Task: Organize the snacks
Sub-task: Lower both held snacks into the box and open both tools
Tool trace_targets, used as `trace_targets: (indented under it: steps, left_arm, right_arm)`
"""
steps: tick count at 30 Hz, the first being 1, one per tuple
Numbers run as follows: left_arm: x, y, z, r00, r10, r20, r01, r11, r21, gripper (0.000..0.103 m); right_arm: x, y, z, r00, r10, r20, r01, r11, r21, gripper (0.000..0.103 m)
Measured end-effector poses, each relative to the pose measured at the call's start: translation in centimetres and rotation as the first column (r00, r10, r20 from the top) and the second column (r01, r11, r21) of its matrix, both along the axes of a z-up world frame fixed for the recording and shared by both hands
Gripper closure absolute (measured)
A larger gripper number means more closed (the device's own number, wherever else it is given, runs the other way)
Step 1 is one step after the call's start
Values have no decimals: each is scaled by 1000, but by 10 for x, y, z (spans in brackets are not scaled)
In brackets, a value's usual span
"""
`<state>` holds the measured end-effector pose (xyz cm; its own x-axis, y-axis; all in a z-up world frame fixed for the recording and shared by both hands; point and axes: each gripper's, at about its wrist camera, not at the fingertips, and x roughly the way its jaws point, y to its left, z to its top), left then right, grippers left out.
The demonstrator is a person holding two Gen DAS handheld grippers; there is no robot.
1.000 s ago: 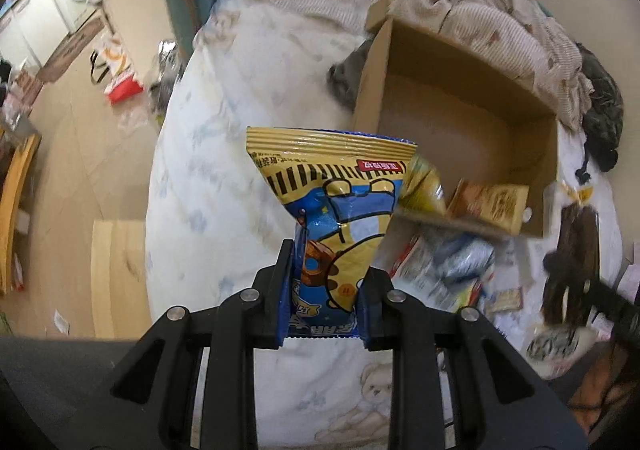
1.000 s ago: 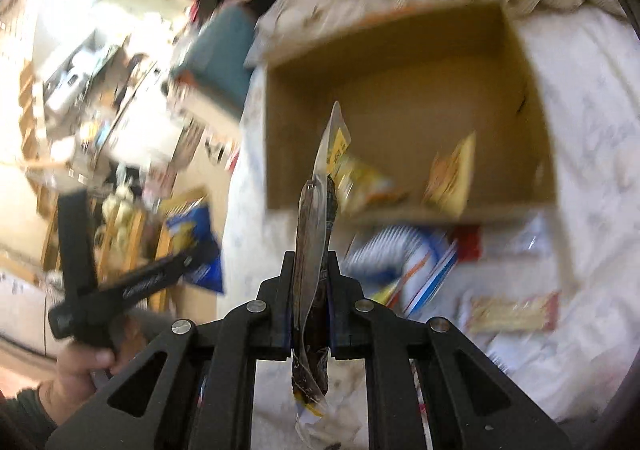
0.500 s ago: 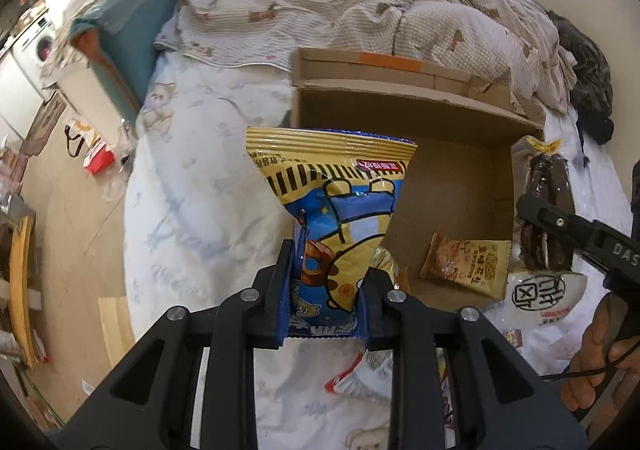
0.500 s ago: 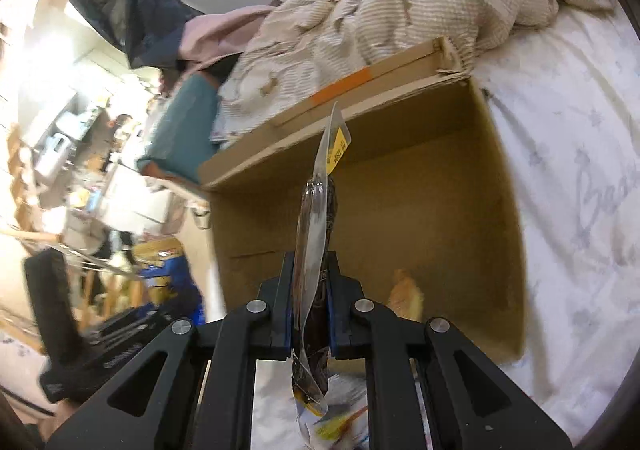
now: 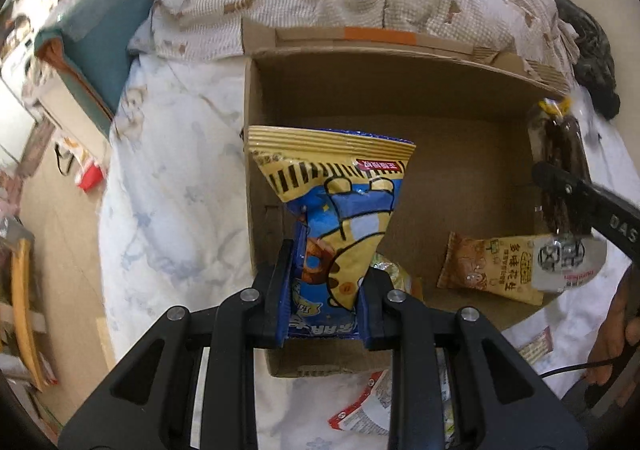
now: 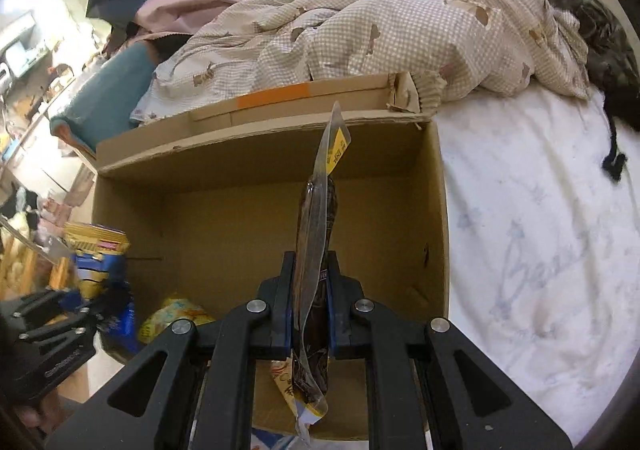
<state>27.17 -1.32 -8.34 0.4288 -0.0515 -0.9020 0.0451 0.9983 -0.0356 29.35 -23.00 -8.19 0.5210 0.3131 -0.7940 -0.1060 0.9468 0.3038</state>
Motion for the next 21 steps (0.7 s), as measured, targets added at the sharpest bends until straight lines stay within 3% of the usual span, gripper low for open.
trace_targets:
  steps: [5,10,12,14,16,18,21]
  left_arm:
    - [4,-1,-2,1000,-6,0,6,999,-34,80]
    - [5,-3,-6,1000,-8,-29,6,997,-76,79]
    - [6,-4,-7,999,-19,-51,14,995,-98,68]
    - [4,-3,-6,998,-15,-56,7,991,-132,36]
    - [3,-2,-2,998,-15,-53,5,984,-179,29]
    - [2,-3,1,999,-10,-48,2,985,-171,24]
    - [1,-4,5,999,-9,-33,4,987,-160,24]
  right_arm:
    - [2,-8,-10,997,5,-74,7,988,157,90]
    - [1,-4,-17,996,-1,-93,14,991,133,86]
    - [1,-4,-16,997,-14,-81,20,997,76,85]
    - [1,-2,-16,997,-12,-80,14,1000,25,76]
    - [0,-3,-16,996,-23,-82,23,1000,2,52]
    - [-3,-5,-14,997,-30,-72,32,999,24,43]
    - [-4,-2,-11,998,-14,-63,16,999,31,42]
